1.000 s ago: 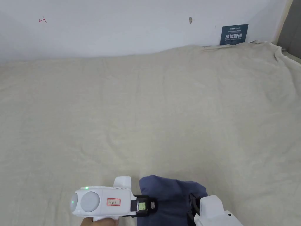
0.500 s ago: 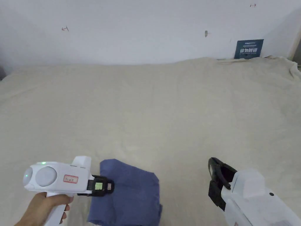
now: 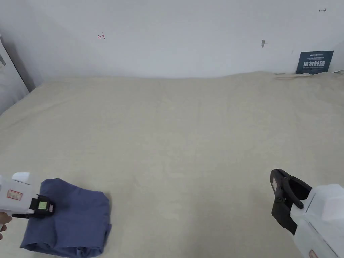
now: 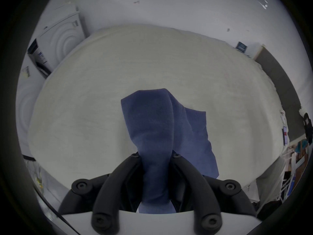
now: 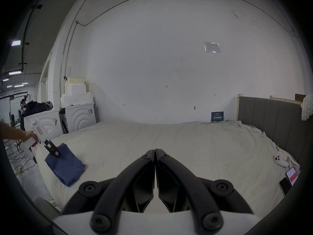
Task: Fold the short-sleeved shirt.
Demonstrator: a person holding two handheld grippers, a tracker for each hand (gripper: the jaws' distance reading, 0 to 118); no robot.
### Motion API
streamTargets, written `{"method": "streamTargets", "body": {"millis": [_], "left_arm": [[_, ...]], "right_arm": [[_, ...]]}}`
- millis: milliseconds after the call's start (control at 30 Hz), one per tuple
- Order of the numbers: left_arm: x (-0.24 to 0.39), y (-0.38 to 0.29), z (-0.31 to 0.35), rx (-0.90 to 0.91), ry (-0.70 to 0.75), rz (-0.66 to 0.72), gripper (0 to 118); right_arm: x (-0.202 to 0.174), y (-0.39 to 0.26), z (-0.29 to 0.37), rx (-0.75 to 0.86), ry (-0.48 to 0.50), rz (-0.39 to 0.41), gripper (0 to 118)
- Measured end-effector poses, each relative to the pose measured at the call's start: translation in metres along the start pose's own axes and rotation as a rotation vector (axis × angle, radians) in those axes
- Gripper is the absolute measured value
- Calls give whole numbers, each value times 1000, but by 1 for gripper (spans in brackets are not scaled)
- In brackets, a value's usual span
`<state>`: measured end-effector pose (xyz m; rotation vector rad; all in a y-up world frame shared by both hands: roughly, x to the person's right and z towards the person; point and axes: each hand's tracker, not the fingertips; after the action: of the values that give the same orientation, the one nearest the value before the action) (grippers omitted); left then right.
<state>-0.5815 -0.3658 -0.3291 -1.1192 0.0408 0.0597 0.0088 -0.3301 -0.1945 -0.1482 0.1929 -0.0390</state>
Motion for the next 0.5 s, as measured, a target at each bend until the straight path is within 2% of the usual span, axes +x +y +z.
{"method": "streamTargets", "body": {"millis": [367, 467, 500], "left_arm": [[-23, -5, -50, -76, 99, 100, 22], [-22, -9, -56, -80, 131, 119, 34], [-21, -10, -57, -71, 163, 122, 46]], "right_arm": [[8, -9, 6, -40, -21, -13, 1], [9, -8, 9, -46, -27, -11, 1], [8, -7, 10, -48, -27, -11, 1]]}}
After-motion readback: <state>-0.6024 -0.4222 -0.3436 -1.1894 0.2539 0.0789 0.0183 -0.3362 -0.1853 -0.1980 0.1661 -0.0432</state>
